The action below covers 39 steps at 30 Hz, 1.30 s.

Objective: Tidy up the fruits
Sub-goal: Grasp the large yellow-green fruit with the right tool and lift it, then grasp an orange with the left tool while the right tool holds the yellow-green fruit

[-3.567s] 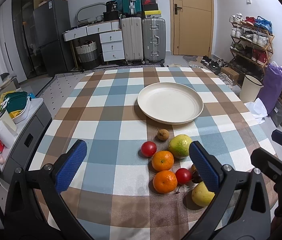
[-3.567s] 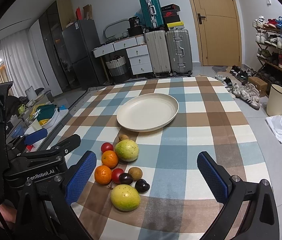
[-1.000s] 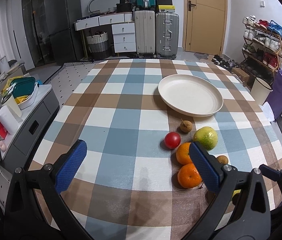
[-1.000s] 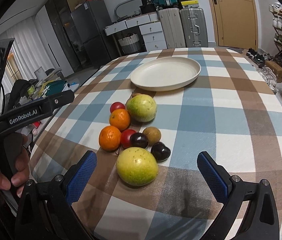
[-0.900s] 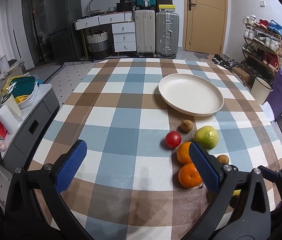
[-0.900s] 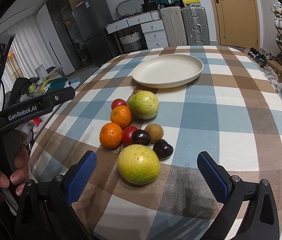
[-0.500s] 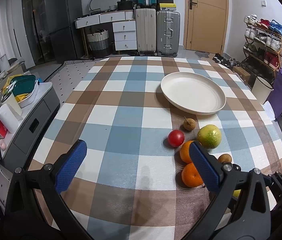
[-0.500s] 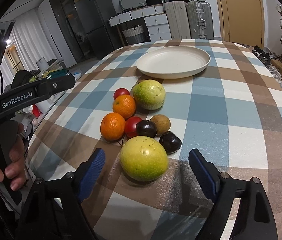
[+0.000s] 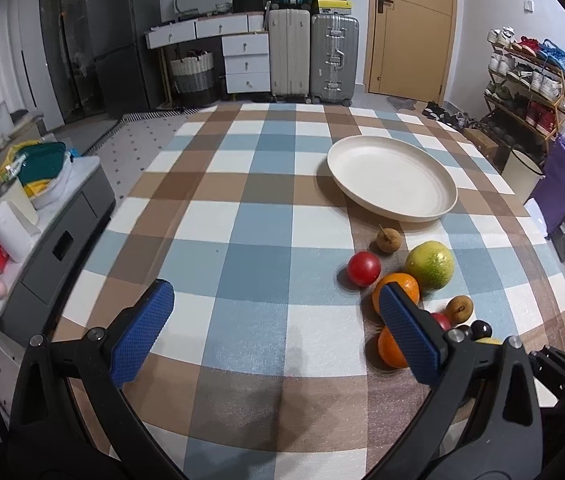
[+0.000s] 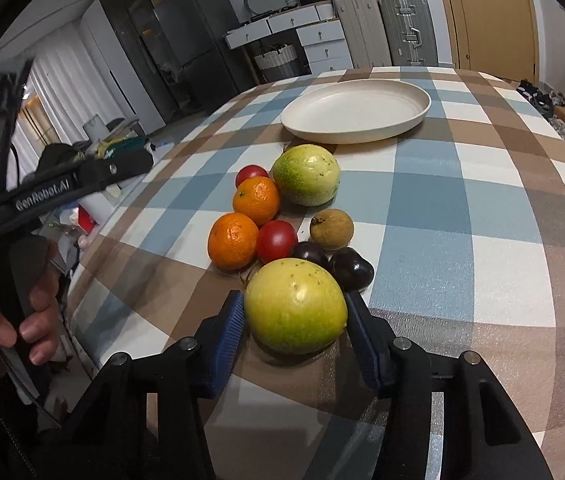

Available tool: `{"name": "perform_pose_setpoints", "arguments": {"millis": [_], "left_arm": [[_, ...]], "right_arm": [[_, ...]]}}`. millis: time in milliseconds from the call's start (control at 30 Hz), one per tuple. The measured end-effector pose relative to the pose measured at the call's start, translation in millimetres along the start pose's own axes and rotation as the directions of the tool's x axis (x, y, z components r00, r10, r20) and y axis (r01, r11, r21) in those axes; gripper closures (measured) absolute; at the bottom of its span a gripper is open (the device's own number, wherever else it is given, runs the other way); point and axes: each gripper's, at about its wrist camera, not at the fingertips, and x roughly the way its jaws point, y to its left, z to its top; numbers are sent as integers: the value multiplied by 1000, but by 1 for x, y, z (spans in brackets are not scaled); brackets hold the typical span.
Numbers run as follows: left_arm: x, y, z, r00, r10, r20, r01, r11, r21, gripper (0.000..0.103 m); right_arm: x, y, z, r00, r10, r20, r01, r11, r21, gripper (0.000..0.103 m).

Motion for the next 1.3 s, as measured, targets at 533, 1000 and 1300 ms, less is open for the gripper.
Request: {"name": "perform_pose_setpoints", "arguments": {"millis": [533,1000,1300], "left_arm": [[48,-21,-21,964,-209,-164,214,977,10,1],[67,-53,-27,932,-273,-238,289,957,35,7],[62,-58,-27,894,-381,-237,397,917,26,51]], "right_arm": [[-29,-8,8,992,31,124,-32,999,9,51],[-31,-16,12,990,14,137,-17,1000,20,51],[-33,-19,11,990,8,141,-13,999,32,51]]}}
